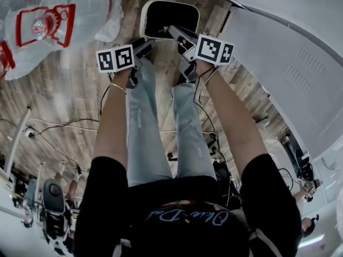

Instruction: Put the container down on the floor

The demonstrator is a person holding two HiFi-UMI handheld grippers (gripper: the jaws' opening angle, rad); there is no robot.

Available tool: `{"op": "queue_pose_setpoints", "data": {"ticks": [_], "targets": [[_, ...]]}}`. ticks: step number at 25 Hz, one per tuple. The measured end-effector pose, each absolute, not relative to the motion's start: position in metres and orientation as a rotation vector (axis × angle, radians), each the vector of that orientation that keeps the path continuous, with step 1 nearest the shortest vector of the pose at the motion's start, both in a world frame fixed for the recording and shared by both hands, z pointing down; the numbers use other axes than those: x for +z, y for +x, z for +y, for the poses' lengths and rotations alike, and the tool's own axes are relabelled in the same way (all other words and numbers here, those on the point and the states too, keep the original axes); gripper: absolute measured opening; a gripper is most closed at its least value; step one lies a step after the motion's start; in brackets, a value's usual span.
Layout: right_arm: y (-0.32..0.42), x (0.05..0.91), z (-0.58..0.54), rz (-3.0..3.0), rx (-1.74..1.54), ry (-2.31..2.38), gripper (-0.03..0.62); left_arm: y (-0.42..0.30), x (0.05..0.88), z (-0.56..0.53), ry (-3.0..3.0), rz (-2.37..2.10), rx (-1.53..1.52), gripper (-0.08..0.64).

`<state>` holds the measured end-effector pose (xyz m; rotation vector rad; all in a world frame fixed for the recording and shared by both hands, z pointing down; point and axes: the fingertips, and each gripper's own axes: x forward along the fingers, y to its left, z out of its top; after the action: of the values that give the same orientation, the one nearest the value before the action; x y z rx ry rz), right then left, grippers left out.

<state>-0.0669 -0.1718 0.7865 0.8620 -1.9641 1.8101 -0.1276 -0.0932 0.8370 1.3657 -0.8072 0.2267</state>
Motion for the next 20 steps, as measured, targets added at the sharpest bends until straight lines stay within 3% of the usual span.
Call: {"op": "queue_pose_setpoints", "data": {"ticks": [9,16,20], "targets": [[-0.055,0.76,-0.18,-2.022,1.758,0.867,0.0,-0.123,0.82,-0.087,1.386,-0.812,0.219,0.165],[-0.047,0.74,-0.183,-2.068,1.811,0.933,0.0,-0.121,0.801,-0.102,1.435,-0.878,0.171,0.018],[-0.044,0.719,-0.182,-2.114,1.812,0.922,0.0,-0.115,0.783,-0.107,1.494,-0.887,0.174,0.006]]}}
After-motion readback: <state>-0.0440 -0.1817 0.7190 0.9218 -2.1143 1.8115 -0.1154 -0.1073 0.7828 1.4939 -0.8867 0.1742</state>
